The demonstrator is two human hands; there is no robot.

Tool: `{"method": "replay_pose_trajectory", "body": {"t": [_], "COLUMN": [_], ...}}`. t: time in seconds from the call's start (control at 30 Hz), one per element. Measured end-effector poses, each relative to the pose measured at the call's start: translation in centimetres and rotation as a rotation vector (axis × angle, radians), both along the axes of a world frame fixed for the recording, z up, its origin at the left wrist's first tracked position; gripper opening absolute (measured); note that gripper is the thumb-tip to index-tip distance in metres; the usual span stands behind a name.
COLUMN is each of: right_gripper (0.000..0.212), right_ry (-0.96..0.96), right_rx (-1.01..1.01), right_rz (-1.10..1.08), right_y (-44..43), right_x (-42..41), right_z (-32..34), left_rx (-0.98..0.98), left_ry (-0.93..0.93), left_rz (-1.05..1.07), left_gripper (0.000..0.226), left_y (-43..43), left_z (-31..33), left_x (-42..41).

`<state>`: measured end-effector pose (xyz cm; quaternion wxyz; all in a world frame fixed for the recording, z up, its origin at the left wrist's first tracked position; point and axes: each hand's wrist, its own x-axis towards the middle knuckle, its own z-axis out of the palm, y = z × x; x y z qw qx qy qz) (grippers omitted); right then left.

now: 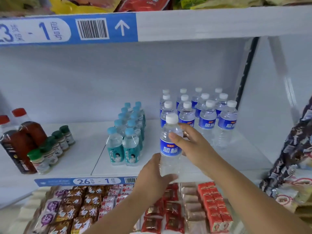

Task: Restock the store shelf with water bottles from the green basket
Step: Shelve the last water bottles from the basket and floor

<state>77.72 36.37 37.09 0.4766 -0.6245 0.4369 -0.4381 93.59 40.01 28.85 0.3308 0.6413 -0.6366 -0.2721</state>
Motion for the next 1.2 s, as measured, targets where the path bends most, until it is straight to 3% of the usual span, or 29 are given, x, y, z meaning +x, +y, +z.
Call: {"method": "replay_pose_trajectory", "body": {"t": [0.2, 0.63, 1.0, 1.2], "right_gripper": [0.048, 0.046, 0.038, 0.043], "right_ry": [0.104, 0.152, 0.073, 0.128], "right_rx": [0.049, 0.133, 0.102, 0.15], "right_rz": [0.045, 0.048, -0.136, -0.228], "right_y": [-5.0, -9.0, -9.2, -8.4], "right_x": [-1.2, -1.3, -1.0, -0.7], "right_z": [-0.9, -3.0, -4.8, -6.5], "left_rx": [0.028, 0.08, 0.062, 0.034], "left_ry": [-0.053, -0.096, -0.159, -0.168], "left_rz": [0.095, 0.181, 0.183, 0.158], "left_gripper": [0.061, 0.068, 0.07, 0.069], "left_y": [-5.6, -8.5, -9.5, -9.5], "left_z": [-1.6, -2.7, -2.8, -3.1], "left_x": [-2.1, -2.7, -3.2, -3.2]}}
